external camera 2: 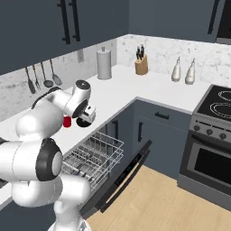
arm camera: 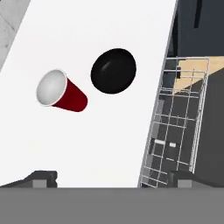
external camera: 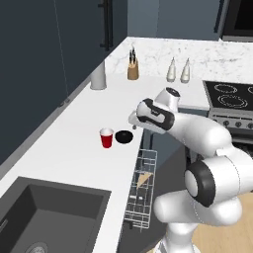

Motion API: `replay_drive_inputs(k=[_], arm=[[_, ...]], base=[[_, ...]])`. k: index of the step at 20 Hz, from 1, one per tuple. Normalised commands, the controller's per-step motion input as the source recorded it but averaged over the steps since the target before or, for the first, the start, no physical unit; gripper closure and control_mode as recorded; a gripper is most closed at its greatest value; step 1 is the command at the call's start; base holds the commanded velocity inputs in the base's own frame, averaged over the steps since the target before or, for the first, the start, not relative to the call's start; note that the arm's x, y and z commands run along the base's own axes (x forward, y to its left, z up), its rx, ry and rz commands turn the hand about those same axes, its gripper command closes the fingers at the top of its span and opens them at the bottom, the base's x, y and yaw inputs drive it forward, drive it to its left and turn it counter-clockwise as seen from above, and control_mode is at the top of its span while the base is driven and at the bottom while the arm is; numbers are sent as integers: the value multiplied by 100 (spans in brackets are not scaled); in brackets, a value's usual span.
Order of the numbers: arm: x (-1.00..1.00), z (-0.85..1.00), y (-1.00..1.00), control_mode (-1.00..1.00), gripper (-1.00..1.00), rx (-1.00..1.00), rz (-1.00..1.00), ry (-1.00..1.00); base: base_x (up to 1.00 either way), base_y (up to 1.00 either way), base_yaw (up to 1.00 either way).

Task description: Pick up the cup and bowl from the counter, place them in the dishwasher, and close the dishwasher door.

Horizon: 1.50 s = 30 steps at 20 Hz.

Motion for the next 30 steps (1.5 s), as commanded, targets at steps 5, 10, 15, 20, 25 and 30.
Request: replay_drive_inputs(k=[5, 10, 15, 20, 25, 30], arm=[[30, -13, 26, -100, -100, 0, 3, 0], [22, -19, 25, -100, -100, 1, 10, 0], [34, -23, 43, -100, -100, 0, 1, 0], [41, -19, 49, -100, -100, 0, 0, 0], [35, -14, 34, -100, -100, 0, 0, 0], [44, -19, 11, -100, -100, 0, 0, 1]], base=[[0, 0, 0], [0, 0, 0], [0, 0, 0], [0, 0, 0], [0, 0, 0], [0, 0, 0]])
